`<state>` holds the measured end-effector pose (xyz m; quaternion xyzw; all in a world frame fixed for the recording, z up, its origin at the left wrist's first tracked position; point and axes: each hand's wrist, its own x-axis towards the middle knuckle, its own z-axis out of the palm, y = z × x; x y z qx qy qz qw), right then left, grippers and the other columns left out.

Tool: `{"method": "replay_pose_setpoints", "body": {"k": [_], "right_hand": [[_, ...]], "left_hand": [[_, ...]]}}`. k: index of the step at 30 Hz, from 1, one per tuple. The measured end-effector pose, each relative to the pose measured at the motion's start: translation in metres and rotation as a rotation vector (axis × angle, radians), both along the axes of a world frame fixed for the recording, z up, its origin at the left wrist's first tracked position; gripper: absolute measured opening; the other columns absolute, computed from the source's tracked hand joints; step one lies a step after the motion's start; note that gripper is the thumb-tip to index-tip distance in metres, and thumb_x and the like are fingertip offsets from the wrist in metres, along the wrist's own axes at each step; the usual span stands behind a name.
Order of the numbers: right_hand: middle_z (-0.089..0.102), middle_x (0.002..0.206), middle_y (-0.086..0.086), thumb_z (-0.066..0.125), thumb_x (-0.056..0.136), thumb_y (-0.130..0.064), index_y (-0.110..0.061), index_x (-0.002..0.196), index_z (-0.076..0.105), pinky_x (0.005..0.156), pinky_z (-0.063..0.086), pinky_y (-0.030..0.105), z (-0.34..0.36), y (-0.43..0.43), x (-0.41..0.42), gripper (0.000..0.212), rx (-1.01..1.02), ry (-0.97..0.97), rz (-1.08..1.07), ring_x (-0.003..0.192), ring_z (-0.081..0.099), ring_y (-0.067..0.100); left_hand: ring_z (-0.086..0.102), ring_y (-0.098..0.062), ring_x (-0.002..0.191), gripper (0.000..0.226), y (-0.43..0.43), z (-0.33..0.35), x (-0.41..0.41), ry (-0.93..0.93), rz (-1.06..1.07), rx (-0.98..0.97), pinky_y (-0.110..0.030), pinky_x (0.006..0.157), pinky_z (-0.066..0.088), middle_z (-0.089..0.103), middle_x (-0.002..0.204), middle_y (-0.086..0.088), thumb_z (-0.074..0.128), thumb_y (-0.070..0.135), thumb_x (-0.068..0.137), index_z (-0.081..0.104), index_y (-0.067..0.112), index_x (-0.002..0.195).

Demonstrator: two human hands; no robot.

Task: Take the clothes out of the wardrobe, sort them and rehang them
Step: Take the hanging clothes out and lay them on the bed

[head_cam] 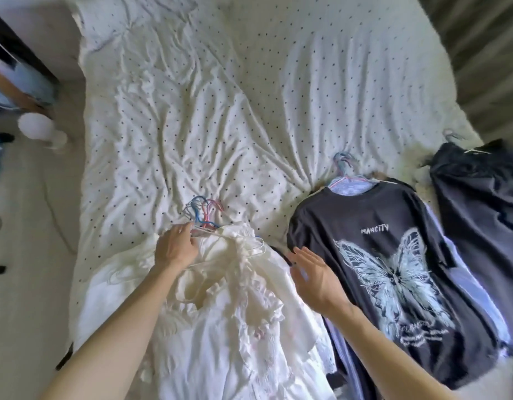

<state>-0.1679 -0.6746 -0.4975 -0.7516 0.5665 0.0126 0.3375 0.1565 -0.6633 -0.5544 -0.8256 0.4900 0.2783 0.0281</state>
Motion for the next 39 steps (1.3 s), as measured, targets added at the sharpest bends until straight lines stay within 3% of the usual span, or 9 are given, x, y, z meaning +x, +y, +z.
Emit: {"method": "replay_pose_setpoints", "body": {"k": [4, 10, 12, 14, 18, 22, 27, 34, 39], "right_hand": [[0.053, 0.145, -0.002, 0.051, 0.098, -0.021, -0.028, 0.134, 0.061, 0.117, 0.03, 0.026, 0.065, 0.019, -0.08, 0.038, -0.092, -0.044, -0.123, 0.142, 0.039, 0.011], [0.056, 0.142, -0.009, 0.054, 0.099, -0.024, -0.029, 0.131, 0.064, 0.116, 0.027, 0.021, 0.16, 0.083, -0.235, 0.033, -0.273, -0.053, -0.274, 0.138, 0.043, 0.009], [0.058, 0.139, -0.011, 0.055, 0.098, -0.026, -0.031, 0.129, 0.064, 0.117, 0.033, 0.028, 0.182, 0.115, -0.3, 0.033, -0.357, -0.032, -0.352, 0.137, 0.045, 0.008], [0.061, 0.136, -0.011, 0.058, 0.096, -0.028, -0.033, 0.126, 0.065, 0.112, 0.041, 0.035, 0.201, 0.153, -0.373, 0.032, -0.441, 0.006, -0.462, 0.135, 0.048, 0.009], [0.052, 0.144, -0.013, 0.055, 0.099, -0.031, -0.036, 0.132, 0.061, 0.116, 0.027, 0.025, 0.243, 0.231, -0.5, 0.034, -0.519, 0.192, -0.652, 0.143, 0.037, 0.009], [0.047, 0.148, -0.015, 0.045, 0.1, -0.041, -0.037, 0.136, 0.057, 0.119, 0.031, 0.035, 0.28, 0.314, -0.592, 0.037, -0.545, 0.316, -0.87, 0.146, 0.032, 0.011], [0.055, 0.142, -0.011, 0.053, 0.099, -0.033, -0.033, 0.128, 0.066, 0.117, 0.032, 0.033, 0.302, 0.413, -0.673, 0.032, -0.617, 0.376, -1.187, 0.142, 0.038, 0.011], [0.057, 0.141, -0.011, 0.027, 0.093, -0.052, -0.032, 0.127, 0.066, 0.116, 0.03, 0.03, 0.296, 0.527, -0.726, 0.055, -0.55, 0.482, -1.581, 0.141, 0.039, 0.01], [0.053, 0.145, -0.011, 0.029, 0.096, -0.051, -0.033, 0.133, 0.062, 0.117, 0.026, 0.027, 0.293, 0.6, -0.734, 0.052, -0.419, 0.603, -1.88, 0.143, 0.037, 0.011]], "left_hand": [[0.041, -0.025, 0.137, 0.05, 0.005, 0.078, -0.087, 0.086, -0.149, -0.004, -0.039, 0.109, 0.036, 0.043, 0.151, -0.005, 0.047, 0.02, 0.101, 0.039, 0.021, 0.15], [0.046, -0.021, 0.133, 0.046, 0.019, 0.172, -0.272, 0.145, -0.487, -0.129, -0.034, 0.108, 0.038, 0.048, 0.146, 0.002, 0.046, 0.027, 0.098, 0.047, 0.028, 0.144], [0.048, -0.02, 0.13, 0.045, 0.025, 0.203, -0.352, 0.163, -0.648, -0.193, -0.034, 0.109, 0.038, 0.049, 0.145, 0.004, 0.047, 0.03, 0.098, 0.049, 0.03, 0.143], [0.047, -0.018, 0.132, 0.046, 0.031, 0.233, -0.44, 0.17, -0.84, -0.25, -0.034, 0.111, 0.037, 0.048, 0.147, 0.006, 0.045, 0.033, 0.098, 0.048, 0.031, 0.143], [0.042, -0.016, 0.137, 0.046, 0.051, 0.288, -0.604, 0.176, -1.131, -0.405, -0.031, 0.112, 0.031, 0.047, 0.147, 0.007, 0.045, 0.032, 0.099, 0.046, 0.029, 0.145], [0.045, -0.016, 0.134, 0.048, 0.083, 0.326, -0.743, 0.212, -1.349, -0.545, -0.032, 0.113, 0.033, 0.051, 0.145, 0.007, 0.049, 0.031, 0.097, 0.047, 0.029, 0.145], [0.048, -0.019, 0.131, 0.049, 0.139, 0.364, -0.887, 0.258, -1.635, -0.647, -0.036, 0.111, 0.036, 0.055, 0.141, 0.004, 0.05, 0.028, 0.094, 0.05, 0.028, 0.143], [0.037, -0.012, 0.139, 0.046, 0.225, 0.373, -1.047, 0.361, -2.037, -0.689, -0.03, 0.115, 0.028, 0.045, 0.147, 0.014, 0.043, 0.034, 0.1, 0.044, 0.038, 0.145], [0.045, -0.015, 0.136, 0.042, 0.292, 0.378, -1.142, 0.432, -2.307, -0.688, -0.033, 0.111, 0.033, 0.052, 0.141, 0.014, 0.049, 0.038, 0.095, 0.054, 0.042, 0.137]]}}
